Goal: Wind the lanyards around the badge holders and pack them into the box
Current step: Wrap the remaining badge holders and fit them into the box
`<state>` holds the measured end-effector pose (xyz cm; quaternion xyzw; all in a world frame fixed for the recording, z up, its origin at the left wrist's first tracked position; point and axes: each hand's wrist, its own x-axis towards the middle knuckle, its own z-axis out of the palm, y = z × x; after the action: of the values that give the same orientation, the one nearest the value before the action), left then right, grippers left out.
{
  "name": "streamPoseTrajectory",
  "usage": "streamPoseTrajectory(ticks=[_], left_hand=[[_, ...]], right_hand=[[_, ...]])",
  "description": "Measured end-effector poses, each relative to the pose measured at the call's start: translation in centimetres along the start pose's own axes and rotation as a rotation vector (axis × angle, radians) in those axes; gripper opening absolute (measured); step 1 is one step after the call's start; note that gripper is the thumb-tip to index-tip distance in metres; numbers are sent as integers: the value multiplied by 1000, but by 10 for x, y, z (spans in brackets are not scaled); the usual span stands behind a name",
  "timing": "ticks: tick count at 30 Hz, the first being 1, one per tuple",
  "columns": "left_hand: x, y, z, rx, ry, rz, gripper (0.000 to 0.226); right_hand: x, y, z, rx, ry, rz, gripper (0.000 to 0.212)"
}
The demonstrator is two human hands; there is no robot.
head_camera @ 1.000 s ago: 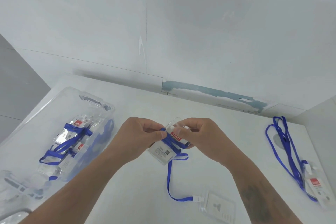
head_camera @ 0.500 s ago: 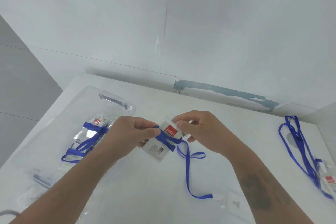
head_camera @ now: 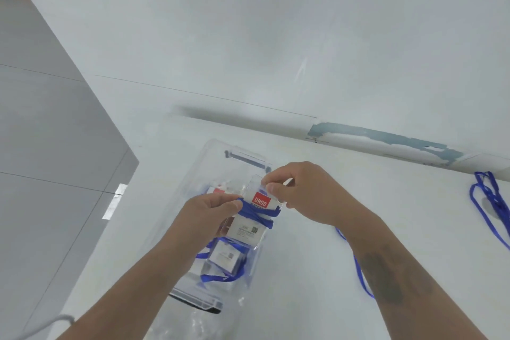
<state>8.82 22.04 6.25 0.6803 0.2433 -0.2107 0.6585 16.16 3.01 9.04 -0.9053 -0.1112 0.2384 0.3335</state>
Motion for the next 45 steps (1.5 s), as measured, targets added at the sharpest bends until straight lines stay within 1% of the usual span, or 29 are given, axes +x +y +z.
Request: streamPoseTrajectory(ticks=[4,7,8,10,12,15,19,21,23,25,29,33,37,42,45], left_hand=[[10,-12,-22,28,67,-69,12],[15,-19,-24,38,131,-123,12],[17,-21,-23,-13,156,-176,12],[16,-25,-18,-238,200,-342,14],[15,-28,-14,-458,236,-481,21],[17,-40,-8,-633,290,-531,33],[24,-48,-1,-783,419,-559,38],[29,-49,1,-801,470,-565,38],[33,-49,0,-798,533,-575,30],[37,-52,-1,-778,580,-587,27],[43,-55,-2,-749,657,-611,28],[49,-59,1,-818,725,-641,34],[50,-59,0,-835,728,-652,29],[59,-62,-2,-727,732,-709,35],[64,-66,-3,-678,707,-747,39]], right_hand=[[19,-22,25,-68,-14,-2,16],[31,-28,38,-128,-51,-13,19],[35,-28,42,-145,-74,-11,20],[42,-25,47,-159,-126,7,21],[49,-21,51,-157,-174,16,21],[58,-19,58,-156,-234,11,22],[70,-18,66,-125,-291,15,21],[76,-19,70,-98,-317,23,20],[82,-20,76,-79,-333,24,18],[88,-20,83,-88,-349,19,17],[100,-21,97,-123,-382,15,21],[108,-19,111,-163,-388,35,22],[113,-15,122,-194,-316,42,21],[113,-15,134,-321,-248,30,23],[110,-18,135,-387,-199,32,21]])
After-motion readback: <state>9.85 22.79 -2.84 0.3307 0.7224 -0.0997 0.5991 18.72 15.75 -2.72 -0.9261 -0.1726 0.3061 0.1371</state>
